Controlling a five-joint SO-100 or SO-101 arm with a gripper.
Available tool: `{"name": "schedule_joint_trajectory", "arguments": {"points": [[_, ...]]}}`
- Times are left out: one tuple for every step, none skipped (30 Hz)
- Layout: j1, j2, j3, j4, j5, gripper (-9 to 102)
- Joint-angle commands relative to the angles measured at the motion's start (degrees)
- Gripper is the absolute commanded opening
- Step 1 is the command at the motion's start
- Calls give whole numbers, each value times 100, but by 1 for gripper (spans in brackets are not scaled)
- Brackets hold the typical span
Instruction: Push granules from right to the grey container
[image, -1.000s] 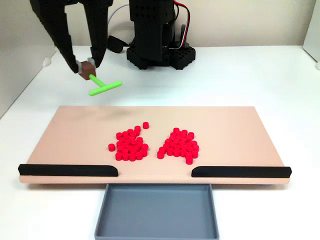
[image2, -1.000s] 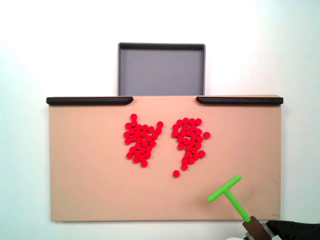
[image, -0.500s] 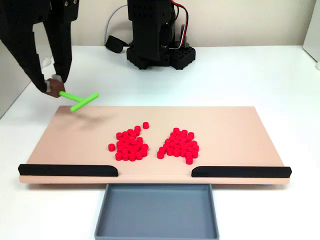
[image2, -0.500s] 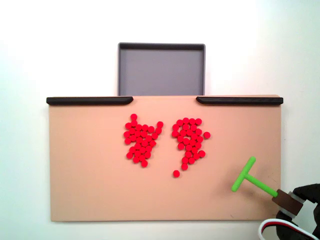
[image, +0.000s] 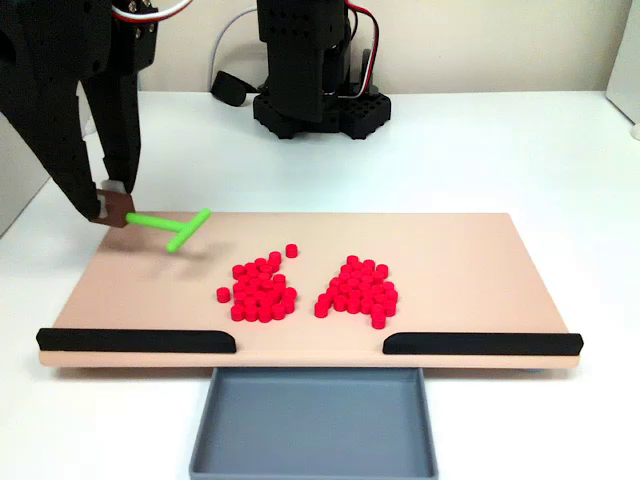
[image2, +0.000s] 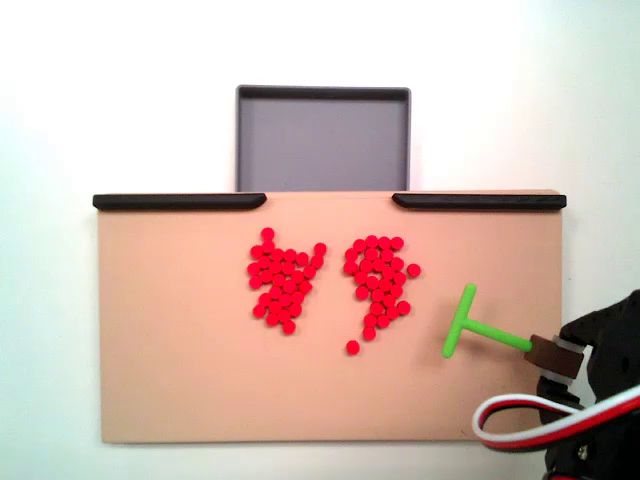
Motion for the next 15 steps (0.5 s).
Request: {"name": "schedule_joint_trajectory", "arguments": {"points": [[9, 0, -299, -9, -1635, 0], [9, -53, -343, -9, -1758, 0], [26, -97, -387, -9, -1925, 0], [35, -132, -413, -9, -2030, 0], [44, -158, -439, -9, -2092, 0], [53, -176, -457, -9, -2118, 0], [44, -185, -457, -9, -2127, 0], [26, -185, -457, -9, -2127, 0], [0, -202, -457, -9, -2118, 0], [-18, -211, -457, -18, -2118, 0], [-26, -229, -466, -18, -2118, 0], [-44, -255, -475, -18, -2118, 0], [-62, -281, -501, -18, -2127, 0], [-62, -334, -545, -18, -2162, 0], [-70, -396, -598, -18, -2188, 0]]}}
